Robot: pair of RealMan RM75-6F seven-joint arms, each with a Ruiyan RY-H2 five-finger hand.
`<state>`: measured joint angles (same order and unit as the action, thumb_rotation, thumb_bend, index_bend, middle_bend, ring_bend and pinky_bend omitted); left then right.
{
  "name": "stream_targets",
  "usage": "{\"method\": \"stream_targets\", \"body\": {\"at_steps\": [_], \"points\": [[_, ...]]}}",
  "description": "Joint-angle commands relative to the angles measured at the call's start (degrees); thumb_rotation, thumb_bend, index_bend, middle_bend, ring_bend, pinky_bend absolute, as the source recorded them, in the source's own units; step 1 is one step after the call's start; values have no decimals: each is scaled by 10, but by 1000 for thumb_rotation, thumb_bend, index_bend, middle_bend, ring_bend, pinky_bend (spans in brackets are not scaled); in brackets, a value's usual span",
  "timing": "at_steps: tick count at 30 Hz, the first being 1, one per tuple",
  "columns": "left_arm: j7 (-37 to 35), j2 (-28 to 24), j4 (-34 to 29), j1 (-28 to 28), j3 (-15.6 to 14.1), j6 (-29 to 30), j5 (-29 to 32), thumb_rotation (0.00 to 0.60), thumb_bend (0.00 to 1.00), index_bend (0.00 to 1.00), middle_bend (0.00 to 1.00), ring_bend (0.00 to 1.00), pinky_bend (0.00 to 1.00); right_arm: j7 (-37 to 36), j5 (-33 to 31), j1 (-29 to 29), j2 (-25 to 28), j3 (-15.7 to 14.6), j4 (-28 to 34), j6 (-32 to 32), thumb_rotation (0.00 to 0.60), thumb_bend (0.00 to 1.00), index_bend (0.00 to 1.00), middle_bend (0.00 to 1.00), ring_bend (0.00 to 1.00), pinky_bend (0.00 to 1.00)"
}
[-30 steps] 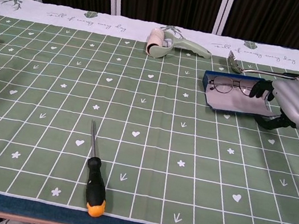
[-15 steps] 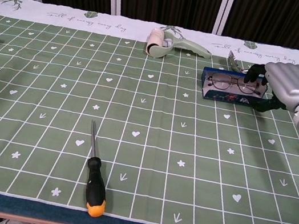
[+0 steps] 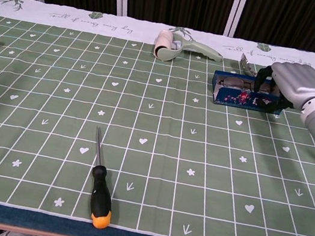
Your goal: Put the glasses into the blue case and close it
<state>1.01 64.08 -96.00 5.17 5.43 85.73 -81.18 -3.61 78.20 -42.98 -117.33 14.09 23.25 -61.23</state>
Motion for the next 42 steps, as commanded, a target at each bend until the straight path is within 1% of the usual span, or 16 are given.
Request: {"method": "stream_targets", "body": {"at_steps": [1, 12, 16, 20, 23, 27, 30, 33, 37, 42], "points": [[0, 0, 0, 0, 0, 0, 0, 600, 312, 112, 0, 0, 0, -1, -2, 1, 2, 0, 4, 5, 600, 449, 551, 354, 375, 384], [0, 0, -1, 0, 0, 0, 0, 600, 312, 118, 0, 0, 0, 2, -7, 3, 9, 0, 20, 10, 600, 496, 619, 354, 375, 384], [0, -1, -2, 0, 0, 0, 0, 600, 312, 120, 0, 0, 0, -1, -8, 6, 13, -1, 29, 11, 600, 549, 655, 354, 375, 384], [0, -1, -2, 0, 0, 0, -1, 600, 312, 126, 0, 0, 0, -1, -5, 11, 23, -5, 51, 2, 600, 597, 662, 354, 375, 384], [0, -1, -1, 0, -1, 0, -2, 600, 312, 127, 0, 0, 0, 0, 0, 19, 36, -10, 77, -9, 600, 614, 666, 354, 375, 384], [-1, -1, -1, 0, -1, 0, -3, 600, 312, 127, 0, 0, 0, 12, 11, 34, 67, -21, 139, -28, 600, 630, 670, 354, 375, 384], [-1, -1, -2, 0, -1, 0, -3, 600, 312, 128, 0, 0, 0, 30, 15, 48, 104, -29, 213, -38, 600, 633, 670, 353, 375, 384], [-1, -1, -1, 0, -2, 1, -4, 600, 312, 129, 0, 0, 0, 55, 9, 60, 140, -32, 287, -35, 600, 634, 670, 350, 374, 384], [-1, -1, -1, 0, -2, 1, -5, 600, 312, 130, 0, 0, 0, 99, -15, 77, 195, -32, 404, -18, 600, 634, 670, 338, 364, 384], [0, 0, -2, 0, -2, 1, -5, 600, 312, 130, 0, 0, 0, 160, -65, 82, 251, -26, 519, 19, 600, 633, 670, 322, 346, 384]]}}
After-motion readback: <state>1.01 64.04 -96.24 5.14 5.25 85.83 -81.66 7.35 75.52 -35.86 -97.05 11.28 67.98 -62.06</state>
